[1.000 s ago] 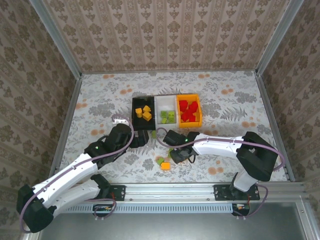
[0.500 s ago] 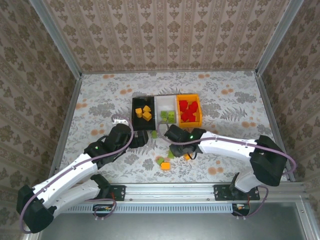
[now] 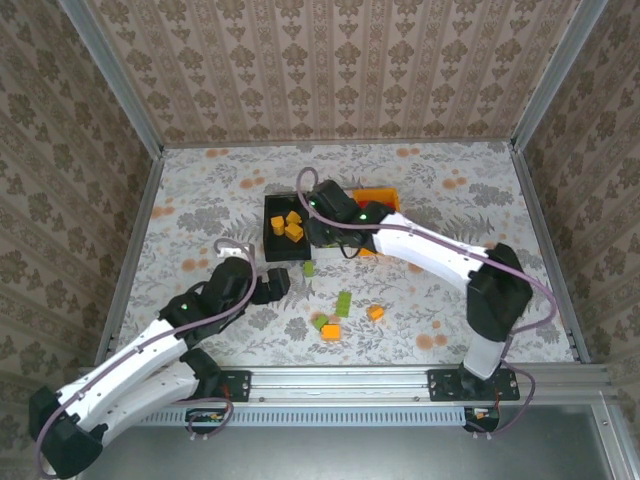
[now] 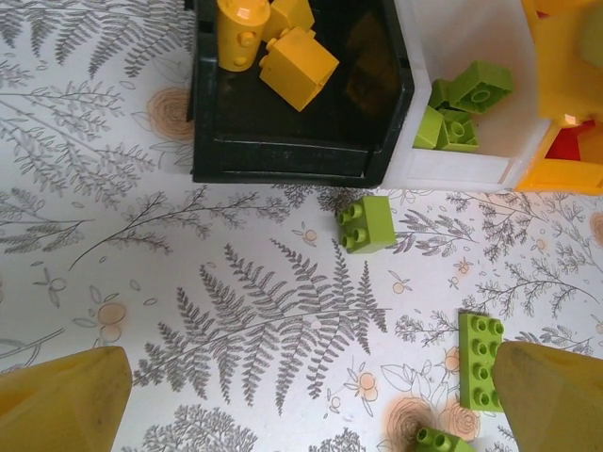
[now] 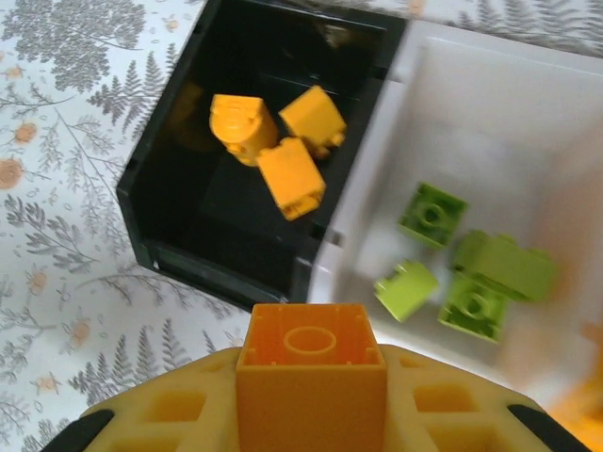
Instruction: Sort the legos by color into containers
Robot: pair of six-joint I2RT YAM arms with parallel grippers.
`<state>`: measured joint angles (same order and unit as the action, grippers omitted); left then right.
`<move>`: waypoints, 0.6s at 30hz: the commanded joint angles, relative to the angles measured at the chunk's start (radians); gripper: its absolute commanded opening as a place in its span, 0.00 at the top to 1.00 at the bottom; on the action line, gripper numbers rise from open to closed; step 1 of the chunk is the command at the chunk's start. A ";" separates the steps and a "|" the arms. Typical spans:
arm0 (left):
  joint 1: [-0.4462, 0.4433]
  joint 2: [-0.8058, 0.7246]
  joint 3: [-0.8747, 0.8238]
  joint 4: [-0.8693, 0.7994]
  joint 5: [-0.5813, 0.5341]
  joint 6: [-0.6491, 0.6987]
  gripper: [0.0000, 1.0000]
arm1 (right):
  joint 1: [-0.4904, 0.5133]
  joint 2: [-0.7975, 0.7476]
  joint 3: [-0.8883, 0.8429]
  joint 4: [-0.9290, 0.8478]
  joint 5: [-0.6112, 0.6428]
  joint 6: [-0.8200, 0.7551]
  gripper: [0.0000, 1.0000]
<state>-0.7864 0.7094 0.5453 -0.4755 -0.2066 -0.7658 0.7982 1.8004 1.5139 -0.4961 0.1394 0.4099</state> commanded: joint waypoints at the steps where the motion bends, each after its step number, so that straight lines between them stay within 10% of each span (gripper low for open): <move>1: 0.013 -0.050 -0.018 -0.074 -0.031 -0.032 0.00 | 0.010 0.083 0.117 0.014 -0.062 -0.015 0.71; 10: 0.019 -0.111 -0.039 -0.126 -0.015 -0.045 0.00 | 0.015 0.390 0.421 -0.060 -0.151 0.000 0.68; 18: 0.023 -0.114 -0.044 -0.101 0.011 -0.040 0.00 | 0.015 0.370 0.470 -0.069 -0.138 0.023 0.33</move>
<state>-0.7704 0.6067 0.5171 -0.5762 -0.2092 -0.7933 0.8078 2.2265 1.9587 -0.5442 0.0093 0.4229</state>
